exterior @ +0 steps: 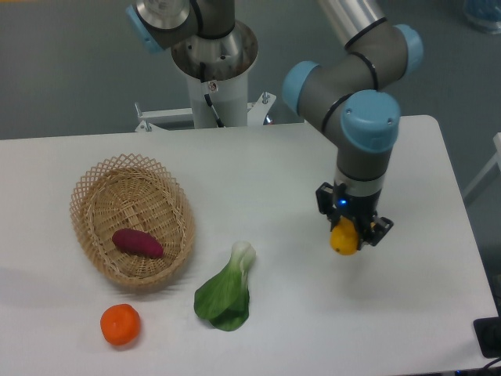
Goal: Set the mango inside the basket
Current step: 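Carry the held mango over toward the wicker basket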
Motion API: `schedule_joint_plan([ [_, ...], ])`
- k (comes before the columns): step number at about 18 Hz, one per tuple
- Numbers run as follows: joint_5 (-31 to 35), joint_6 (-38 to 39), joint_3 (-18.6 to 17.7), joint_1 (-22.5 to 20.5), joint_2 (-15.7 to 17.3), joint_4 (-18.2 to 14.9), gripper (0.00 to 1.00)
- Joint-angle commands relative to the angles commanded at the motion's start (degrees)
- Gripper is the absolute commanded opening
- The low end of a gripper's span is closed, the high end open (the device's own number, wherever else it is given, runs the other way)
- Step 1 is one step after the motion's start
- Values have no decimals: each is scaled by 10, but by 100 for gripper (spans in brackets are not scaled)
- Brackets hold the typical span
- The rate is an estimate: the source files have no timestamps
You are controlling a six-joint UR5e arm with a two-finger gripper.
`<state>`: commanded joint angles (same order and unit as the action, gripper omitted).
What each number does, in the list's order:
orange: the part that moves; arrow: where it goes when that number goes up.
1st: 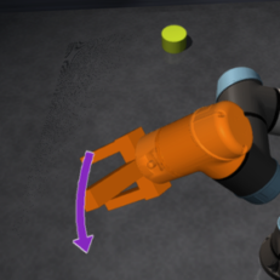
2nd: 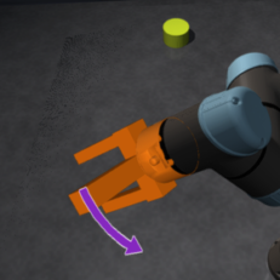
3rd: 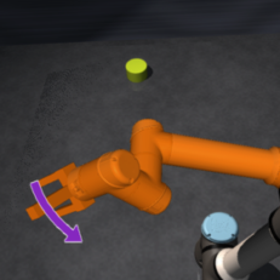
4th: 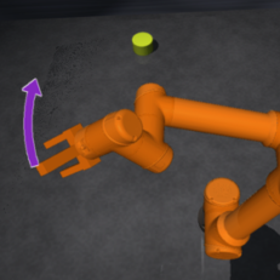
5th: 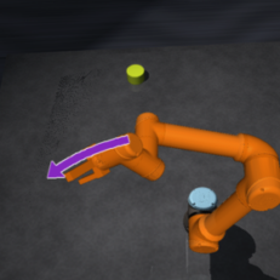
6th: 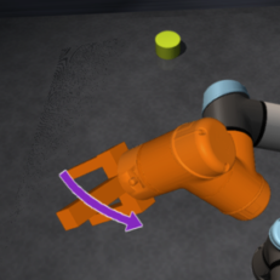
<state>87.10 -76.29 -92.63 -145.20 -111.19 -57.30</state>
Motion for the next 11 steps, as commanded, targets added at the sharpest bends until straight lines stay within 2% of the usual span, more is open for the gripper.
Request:
schedule_joint_plan([
  [6, 0, 6, -47, 45, 25, 1, 29],
  [11, 0, 47, -57, 109, 34, 0, 31],
])
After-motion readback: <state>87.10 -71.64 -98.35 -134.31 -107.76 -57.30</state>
